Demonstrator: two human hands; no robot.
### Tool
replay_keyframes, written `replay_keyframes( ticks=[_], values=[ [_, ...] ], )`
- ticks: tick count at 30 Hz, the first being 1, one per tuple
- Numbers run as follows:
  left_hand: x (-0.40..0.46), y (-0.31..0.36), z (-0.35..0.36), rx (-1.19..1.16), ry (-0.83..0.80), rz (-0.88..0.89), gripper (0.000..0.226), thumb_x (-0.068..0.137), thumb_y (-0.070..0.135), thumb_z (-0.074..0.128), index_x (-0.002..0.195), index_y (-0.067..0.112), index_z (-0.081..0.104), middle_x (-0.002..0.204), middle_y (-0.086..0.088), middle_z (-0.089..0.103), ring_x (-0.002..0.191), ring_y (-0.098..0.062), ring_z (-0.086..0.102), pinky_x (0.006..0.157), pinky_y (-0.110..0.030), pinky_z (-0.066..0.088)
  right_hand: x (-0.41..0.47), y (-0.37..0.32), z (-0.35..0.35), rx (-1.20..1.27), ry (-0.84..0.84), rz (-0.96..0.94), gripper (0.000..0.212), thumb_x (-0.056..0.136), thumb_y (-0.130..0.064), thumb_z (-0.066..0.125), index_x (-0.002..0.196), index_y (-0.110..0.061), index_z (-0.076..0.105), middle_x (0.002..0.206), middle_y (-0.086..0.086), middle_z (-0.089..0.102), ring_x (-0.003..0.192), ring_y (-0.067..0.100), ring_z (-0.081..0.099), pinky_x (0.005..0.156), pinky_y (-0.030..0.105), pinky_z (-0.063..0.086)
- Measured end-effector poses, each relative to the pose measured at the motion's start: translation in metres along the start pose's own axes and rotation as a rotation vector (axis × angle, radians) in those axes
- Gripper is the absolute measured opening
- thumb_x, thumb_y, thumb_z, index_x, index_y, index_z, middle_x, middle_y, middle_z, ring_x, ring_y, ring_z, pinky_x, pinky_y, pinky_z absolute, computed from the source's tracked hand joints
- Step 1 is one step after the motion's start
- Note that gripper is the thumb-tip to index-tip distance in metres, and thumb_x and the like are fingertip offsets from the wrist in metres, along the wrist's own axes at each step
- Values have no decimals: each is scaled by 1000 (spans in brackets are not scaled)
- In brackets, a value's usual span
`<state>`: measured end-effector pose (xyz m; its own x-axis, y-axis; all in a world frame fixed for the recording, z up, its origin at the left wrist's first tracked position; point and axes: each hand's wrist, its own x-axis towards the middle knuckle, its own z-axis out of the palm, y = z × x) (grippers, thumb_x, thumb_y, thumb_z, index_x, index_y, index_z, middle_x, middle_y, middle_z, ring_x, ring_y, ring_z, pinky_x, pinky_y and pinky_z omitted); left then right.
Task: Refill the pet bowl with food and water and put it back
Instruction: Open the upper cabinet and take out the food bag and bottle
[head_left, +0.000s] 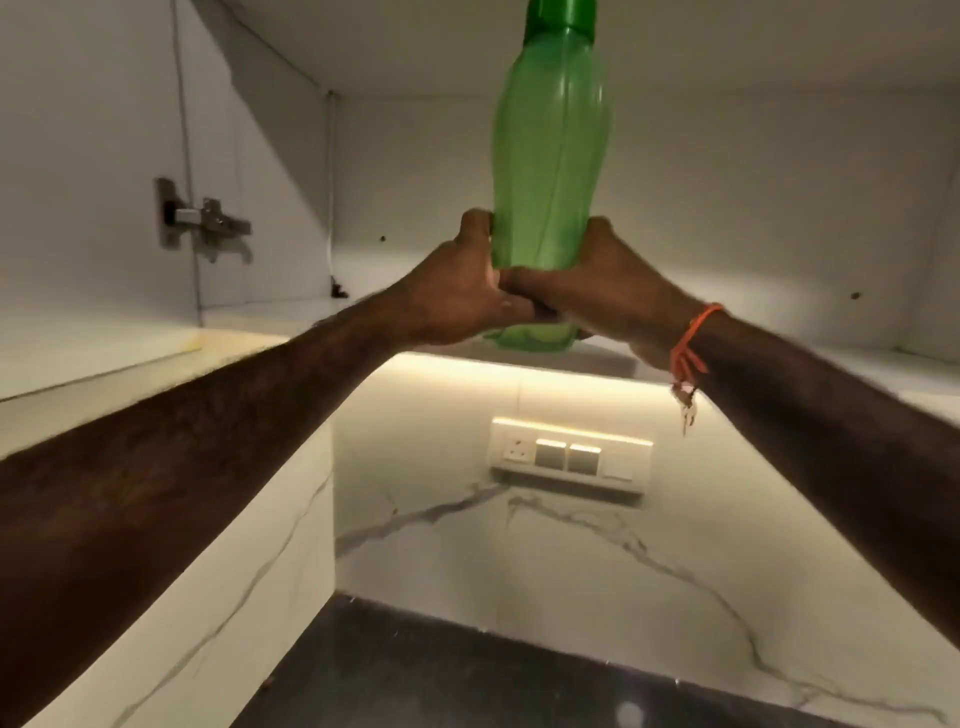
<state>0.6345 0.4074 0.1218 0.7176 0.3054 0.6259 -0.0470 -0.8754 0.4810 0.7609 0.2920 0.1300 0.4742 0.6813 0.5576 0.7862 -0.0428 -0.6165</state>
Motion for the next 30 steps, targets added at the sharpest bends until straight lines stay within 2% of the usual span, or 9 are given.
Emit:
replay_keyframes(
  ticks=[3,6,10,13,16,19,24,27,30],
  values=[
    [-42,14,-11,-51,66,9,111,55,52,84,140,8,27,124,-1,61,103,-15,68,82,-33,61,-33,-23,8,31,-2,-94,118,42,-78,84,137,-18,49,116,-1,70,96,17,74,74,35,64],
    [-84,17,-15,-40,109,6,104,60,46,88,139,10,30,123,1,64,102,-12,70,82,-30,61,-74,-32,22,104,-30,-122,105,58,-63,86,140,-15,39,122,-4,63,104,12,68,81,32,61],
    [-150,5,-4,80,140,-61,100,61,44,89,139,13,34,114,9,67,95,1,68,80,-19,57,-127,-21,63,186,-56,-94,107,57,-68,86,141,-20,39,124,-10,62,112,8,63,94,36,56],
    [-202,-18,11,116,63,-167,113,53,56,88,142,17,30,118,12,64,97,-2,67,79,-18,55,-159,1,106,193,-130,-67,109,56,-76,81,143,-22,42,127,-8,64,113,12,65,93,42,57],
    [-251,-54,31,180,15,-256,115,51,60,88,140,18,30,119,5,65,98,-10,66,76,-26,53,-194,23,148,165,-203,-73,97,65,-57,88,141,-17,44,117,-10,60,102,5,62,89,33,55],
    [-298,-93,52,167,-57,-330,115,51,67,86,140,19,30,114,3,67,95,-15,68,75,-36,58,-233,43,185,145,-331,-5,90,75,-43,87,145,-16,35,118,-5,54,103,11,54,86,28,46],
    [-367,-145,76,110,-128,-459,91,58,63,85,131,27,45,116,14,64,98,-4,65,79,-30,57,-278,77,249,147,-461,100,84,71,-50,87,136,-20,44,126,-2,61,112,16,60,92,39,53],
    [-402,-173,92,21,-145,-553,83,58,58,86,128,29,52,109,14,69,97,1,66,80,-32,58,-303,95,290,165,-533,180,89,67,-56,84,138,-24,42,124,-7,60,111,14,60,89,34,53],
    [-431,-200,108,10,-185,-662,77,55,55,89,122,34,57,107,16,69,97,2,66,82,-34,59,-323,109,323,162,-602,268,86,70,-46,87,139,-23,42,123,-8,59,108,11,57,85,26,48]
  ],
)
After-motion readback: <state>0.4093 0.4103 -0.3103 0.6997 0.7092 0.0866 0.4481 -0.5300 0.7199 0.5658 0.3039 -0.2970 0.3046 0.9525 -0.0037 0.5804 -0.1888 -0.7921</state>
